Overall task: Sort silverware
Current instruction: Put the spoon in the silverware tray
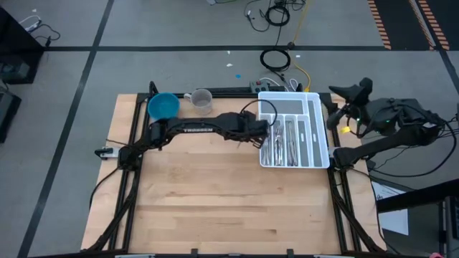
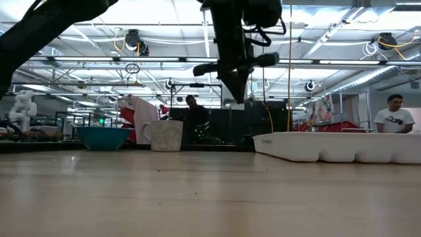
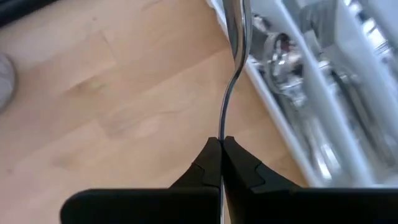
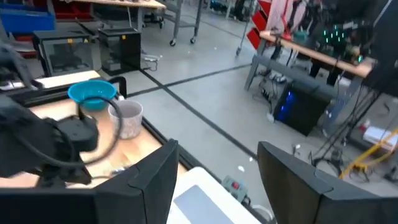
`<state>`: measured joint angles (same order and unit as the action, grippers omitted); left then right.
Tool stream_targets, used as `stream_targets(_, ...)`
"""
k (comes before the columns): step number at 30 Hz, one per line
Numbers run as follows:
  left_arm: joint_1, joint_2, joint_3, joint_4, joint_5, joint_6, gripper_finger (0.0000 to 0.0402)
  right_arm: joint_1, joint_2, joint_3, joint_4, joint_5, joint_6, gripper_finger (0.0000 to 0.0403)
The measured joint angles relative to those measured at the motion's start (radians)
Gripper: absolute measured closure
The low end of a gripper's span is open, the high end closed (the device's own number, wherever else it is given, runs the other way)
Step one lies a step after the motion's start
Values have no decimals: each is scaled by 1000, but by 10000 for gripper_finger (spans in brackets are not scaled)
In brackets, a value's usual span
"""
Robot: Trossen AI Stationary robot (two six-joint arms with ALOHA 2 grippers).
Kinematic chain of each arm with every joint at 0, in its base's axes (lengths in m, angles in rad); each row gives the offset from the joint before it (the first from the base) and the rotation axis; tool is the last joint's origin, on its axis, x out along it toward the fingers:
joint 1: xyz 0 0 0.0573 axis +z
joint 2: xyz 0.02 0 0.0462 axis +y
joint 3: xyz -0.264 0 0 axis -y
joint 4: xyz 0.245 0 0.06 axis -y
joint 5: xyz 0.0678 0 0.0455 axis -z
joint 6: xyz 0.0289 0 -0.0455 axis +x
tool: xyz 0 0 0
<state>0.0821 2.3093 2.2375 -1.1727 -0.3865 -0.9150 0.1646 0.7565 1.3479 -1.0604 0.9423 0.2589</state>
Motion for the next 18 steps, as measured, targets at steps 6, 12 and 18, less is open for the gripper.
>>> stream_targets(6, -71, -1, 8, -17, 0, -104, 399, 0, -19, 0, -109, -2, 82, 193)
stream_targets(12, -121, -1, 50, -74, -8, -153, 399, 0, -19, 0, -123, -30, 123, 193)
stream_targets(18, -137, -3, 119, -25, -95, -180, 399, 0, -19, 0, -134, -59, 183, 193)
